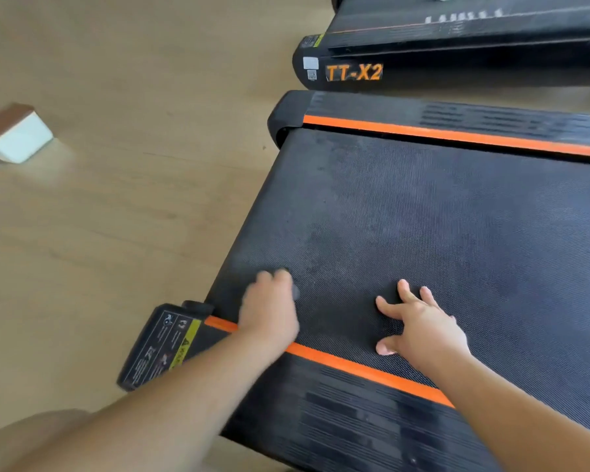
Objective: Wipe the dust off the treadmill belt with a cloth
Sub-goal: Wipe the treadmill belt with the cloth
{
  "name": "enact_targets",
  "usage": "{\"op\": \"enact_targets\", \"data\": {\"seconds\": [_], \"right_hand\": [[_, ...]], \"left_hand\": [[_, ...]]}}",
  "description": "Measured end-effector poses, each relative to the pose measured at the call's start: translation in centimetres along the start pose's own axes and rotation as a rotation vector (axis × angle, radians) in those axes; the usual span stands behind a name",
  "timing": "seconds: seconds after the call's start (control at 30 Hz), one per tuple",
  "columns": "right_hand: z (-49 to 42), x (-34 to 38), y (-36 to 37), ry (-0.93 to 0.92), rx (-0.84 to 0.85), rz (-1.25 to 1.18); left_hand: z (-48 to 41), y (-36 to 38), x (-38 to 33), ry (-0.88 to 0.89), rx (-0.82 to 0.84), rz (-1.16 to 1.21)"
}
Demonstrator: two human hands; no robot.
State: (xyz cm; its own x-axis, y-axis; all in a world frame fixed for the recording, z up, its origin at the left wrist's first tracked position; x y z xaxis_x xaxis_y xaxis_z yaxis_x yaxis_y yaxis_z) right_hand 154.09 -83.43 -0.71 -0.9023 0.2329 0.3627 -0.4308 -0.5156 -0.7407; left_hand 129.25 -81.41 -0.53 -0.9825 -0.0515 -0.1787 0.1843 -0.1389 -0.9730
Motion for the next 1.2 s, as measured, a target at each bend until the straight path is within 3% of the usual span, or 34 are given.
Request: {"op": "enact_targets", "data": {"seconds": [0.1, 0.17, 0.3, 0.4, 0.5, 0.57, 0.7, 0.8, 1.03, 1.2], "right_hand": [[0.1, 0.2, -0.3, 0.005, 0.007, -0.004], [0.4, 0.3, -0.3, 0.004, 0.012, 0.0], [0.3, 0.3, -0.1, 0.008, -0.009, -0.009], [0.1, 0.4, -0.3, 0.019, 0.003, 0.01], [-0.1, 0.4, -0.1, 0.009, 0.0, 0.025], [0.0, 0.3, -0.1, 0.011, 0.005, 0.039], [0.2, 0.4, -0.2, 0.01, 0.016, 0.037], [0.5, 0.9, -0.6, 0.027, 0.037, 0.061], [0.7, 3.1, -1.5, -0.032, -0.046, 0.05], [-0.2, 3.5, 0.1, -0.004, 0.021, 0.157]], "left_hand": [[1.0, 0.4, -1.4, 0.281, 0.136, 0.099], [-1.2, -0.7, 1.5, 0.236, 0.072, 0.051], [-3.6, -2.1, 6.7, -0.14, -0.077, -0.029], [-1.3, -0.6, 2.1, 0.002, -0.013, 0.077], [0.9, 0.4, -1.1, 0.169, 0.068, 0.03], [-0.3, -0.6, 0.0, 0.181, 0.073, 0.021], [-2.1, -2.1, 3.6, 0.124, -0.081, 0.0], [-1.7, -1.5, 4.6, 0.136, 0.035, 0.152], [-2.3, -0.7, 4.2, 0.131, -0.01, 0.101], [-2.8, -0.6, 5.1, 0.358, 0.008, 0.079]]}}
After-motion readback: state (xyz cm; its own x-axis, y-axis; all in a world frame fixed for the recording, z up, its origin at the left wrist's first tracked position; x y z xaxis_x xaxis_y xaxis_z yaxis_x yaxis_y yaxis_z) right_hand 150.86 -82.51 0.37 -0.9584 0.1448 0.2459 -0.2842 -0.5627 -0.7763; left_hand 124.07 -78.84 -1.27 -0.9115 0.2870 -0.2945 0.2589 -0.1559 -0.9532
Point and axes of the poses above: each hand's wrist, its own z-axis away from the middle knuckle, its own y-axis out of the palm, x = y × z, the point moved 1 cm from there along -z, towards the middle knuckle, and after that the axes turned 6 degrees about -z, right-handed, at the moved point
